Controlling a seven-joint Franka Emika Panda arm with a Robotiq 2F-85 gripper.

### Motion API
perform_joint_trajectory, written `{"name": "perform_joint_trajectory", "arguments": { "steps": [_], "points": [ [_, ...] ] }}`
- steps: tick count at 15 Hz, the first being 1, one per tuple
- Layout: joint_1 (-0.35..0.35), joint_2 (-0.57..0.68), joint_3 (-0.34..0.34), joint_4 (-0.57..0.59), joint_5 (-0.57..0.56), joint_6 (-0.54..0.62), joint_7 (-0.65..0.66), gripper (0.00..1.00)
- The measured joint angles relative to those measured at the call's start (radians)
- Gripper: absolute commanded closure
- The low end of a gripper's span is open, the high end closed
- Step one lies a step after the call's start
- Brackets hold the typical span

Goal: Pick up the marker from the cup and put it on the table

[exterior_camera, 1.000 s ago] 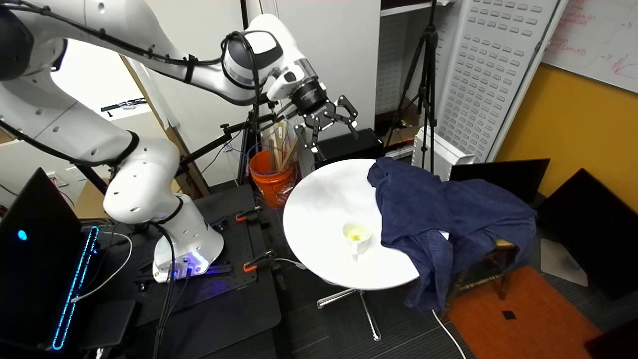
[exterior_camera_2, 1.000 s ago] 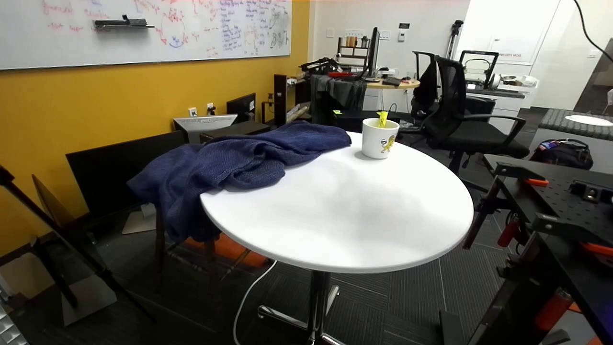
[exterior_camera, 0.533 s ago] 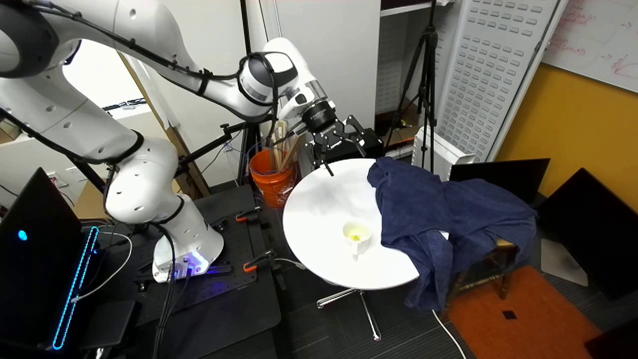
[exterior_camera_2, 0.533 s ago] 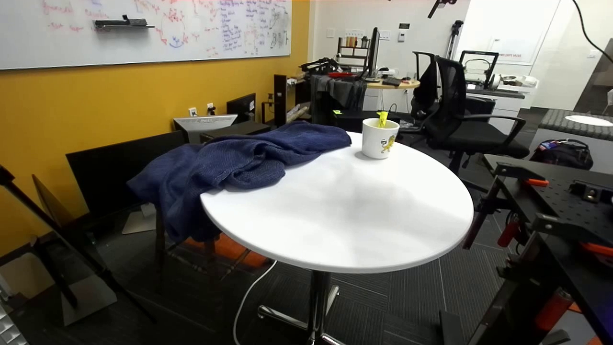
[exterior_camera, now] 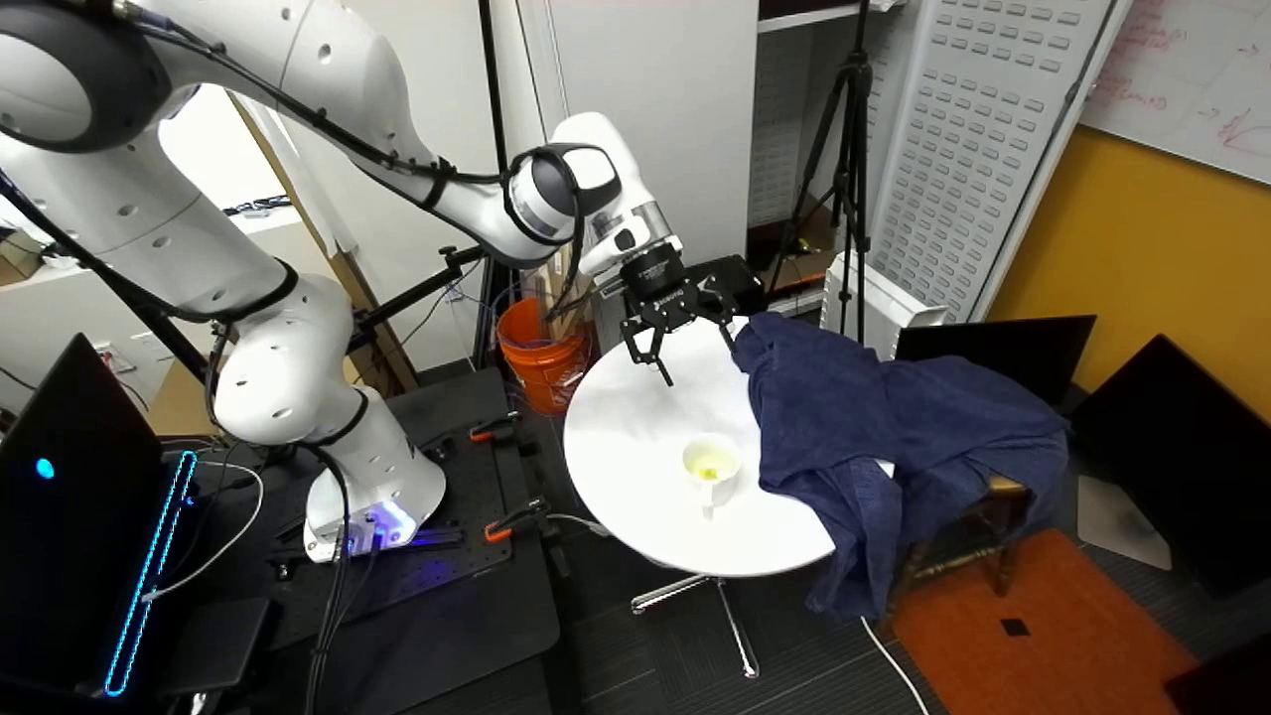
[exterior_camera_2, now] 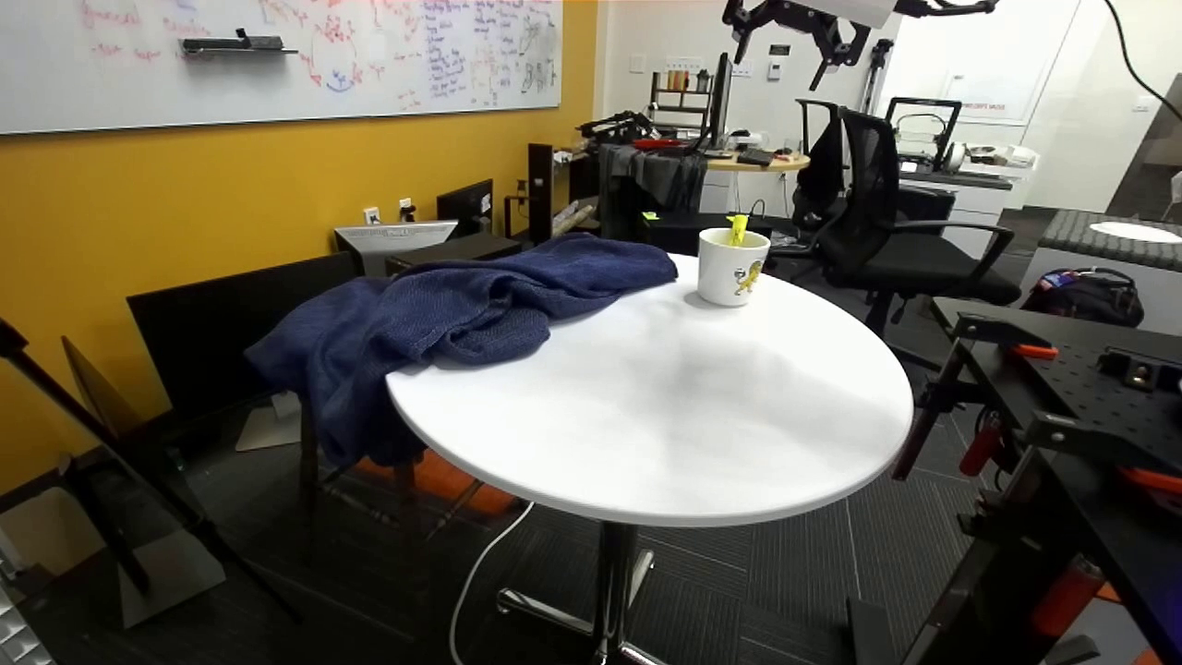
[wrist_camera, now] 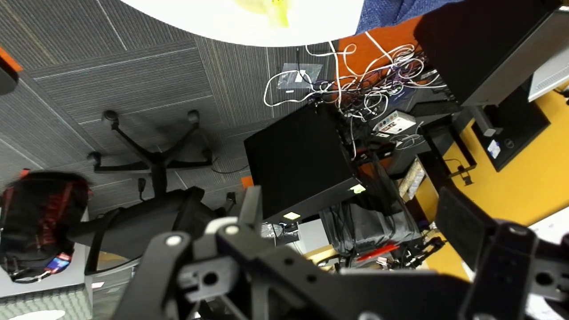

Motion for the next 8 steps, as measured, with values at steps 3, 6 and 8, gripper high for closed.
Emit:
{"name": "perform_joint_trajectory", "arguments": {
  "steps": [3,6,8],
  "points": [
    [0.0,0.055,-0.017,0.022,-0.018,0.0,0.005,0.0],
    [0.002,0.116,-0.029,0.052,-0.055,0.0,0.043,0.0],
    [0.004,0.158,-0.032,0.074,-0.077,-0.001,0.073,0.0]
  ]
}}
